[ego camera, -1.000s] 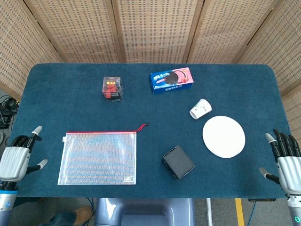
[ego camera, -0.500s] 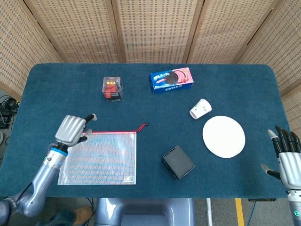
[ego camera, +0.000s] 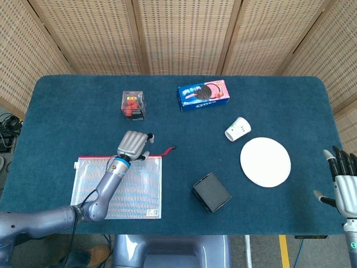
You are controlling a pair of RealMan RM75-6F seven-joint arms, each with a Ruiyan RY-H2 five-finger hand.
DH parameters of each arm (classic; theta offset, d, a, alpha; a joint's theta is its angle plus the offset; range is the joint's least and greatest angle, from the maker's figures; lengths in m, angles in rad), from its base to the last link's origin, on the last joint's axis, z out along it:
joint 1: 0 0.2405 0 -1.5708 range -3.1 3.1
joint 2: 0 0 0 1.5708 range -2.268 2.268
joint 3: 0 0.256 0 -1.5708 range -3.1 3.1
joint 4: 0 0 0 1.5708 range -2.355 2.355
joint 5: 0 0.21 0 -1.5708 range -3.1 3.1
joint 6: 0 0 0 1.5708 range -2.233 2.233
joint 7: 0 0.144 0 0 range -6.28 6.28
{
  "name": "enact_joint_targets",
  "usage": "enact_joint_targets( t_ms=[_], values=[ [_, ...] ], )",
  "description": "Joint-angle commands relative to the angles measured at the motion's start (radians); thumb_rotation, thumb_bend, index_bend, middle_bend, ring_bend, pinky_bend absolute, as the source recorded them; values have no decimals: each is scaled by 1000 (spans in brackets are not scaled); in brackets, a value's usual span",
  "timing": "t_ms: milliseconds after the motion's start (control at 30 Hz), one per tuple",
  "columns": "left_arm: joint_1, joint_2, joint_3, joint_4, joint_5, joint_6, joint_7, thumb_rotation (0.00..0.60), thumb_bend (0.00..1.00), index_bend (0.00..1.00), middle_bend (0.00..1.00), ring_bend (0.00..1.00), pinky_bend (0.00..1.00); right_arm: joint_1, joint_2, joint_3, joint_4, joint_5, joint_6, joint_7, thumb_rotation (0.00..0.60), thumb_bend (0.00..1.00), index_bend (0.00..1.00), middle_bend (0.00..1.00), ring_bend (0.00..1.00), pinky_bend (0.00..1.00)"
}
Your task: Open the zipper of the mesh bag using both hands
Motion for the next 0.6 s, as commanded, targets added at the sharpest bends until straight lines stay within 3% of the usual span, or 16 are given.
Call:
enact_joint_targets(
  t_ms=[33, 400, 600],
  values=[
    [-47, -61, 2, 82, -29, -32, -36, 600, 350, 397, 982, 985, 1000, 3, -1, 1, 2, 8, -8, -1, 600, 0, 53, 0, 0, 0],
    [-108, -123, -8, 196, -36, -77, -124, 600, 410, 417, 982, 985, 1000, 12, -5, 0, 6, 15, -25, 0, 600, 0, 53, 0, 0, 0],
    [-158, -155, -15, 242, -137, -121, -114, 600, 405, 424, 982, 985, 1000, 11, -4, -1, 5, 19, -24, -3, 600, 0, 53, 0, 0, 0]
  ],
)
